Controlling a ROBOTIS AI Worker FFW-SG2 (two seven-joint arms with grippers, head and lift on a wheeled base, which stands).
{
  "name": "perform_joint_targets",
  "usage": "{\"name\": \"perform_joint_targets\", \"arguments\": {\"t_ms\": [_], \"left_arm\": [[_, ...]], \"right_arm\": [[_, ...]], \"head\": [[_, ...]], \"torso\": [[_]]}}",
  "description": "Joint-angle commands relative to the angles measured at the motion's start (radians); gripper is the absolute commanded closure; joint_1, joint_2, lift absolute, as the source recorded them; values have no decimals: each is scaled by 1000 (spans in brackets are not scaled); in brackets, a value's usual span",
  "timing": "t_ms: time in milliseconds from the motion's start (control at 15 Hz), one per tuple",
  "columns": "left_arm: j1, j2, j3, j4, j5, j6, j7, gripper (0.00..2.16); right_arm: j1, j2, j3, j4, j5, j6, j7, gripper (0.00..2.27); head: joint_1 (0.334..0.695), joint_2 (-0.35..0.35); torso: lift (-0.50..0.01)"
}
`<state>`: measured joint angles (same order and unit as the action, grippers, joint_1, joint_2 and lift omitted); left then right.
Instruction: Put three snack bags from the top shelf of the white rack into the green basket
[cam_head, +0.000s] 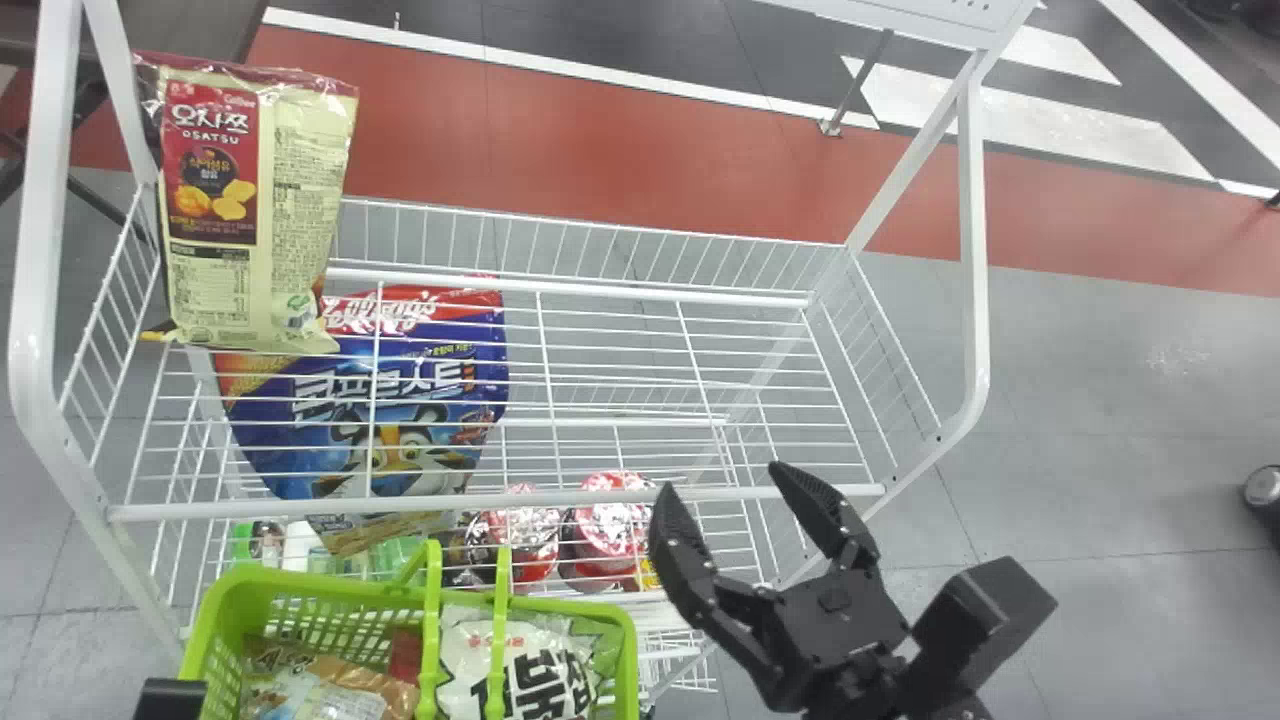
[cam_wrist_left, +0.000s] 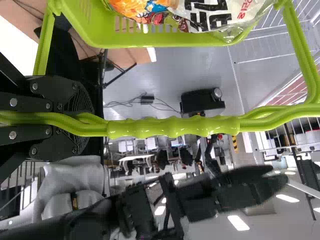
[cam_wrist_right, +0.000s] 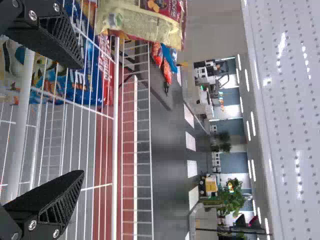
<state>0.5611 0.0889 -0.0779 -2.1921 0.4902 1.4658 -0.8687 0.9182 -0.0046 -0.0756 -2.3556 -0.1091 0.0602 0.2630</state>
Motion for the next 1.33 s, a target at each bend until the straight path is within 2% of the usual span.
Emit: {"name": "perform_joint_targets", "arguments": {"t_ms": [0,133,1267], "left_arm": [[5,2,0,2,1,0,-1,2152],[6,2,3,5,-1,-3,-9,2152],[6,2,12,5,1,-3,-15,2152]], "right_arm": [[13,6,63,-25,38,16,-53,63],[16,6,89,-33,55,25,-82,63],[18,6,88,-39,49,16,-64,70]], "head": [[695,-350],[695,-350],[695,-350]], "torso": [[0],[0],[0]]}}
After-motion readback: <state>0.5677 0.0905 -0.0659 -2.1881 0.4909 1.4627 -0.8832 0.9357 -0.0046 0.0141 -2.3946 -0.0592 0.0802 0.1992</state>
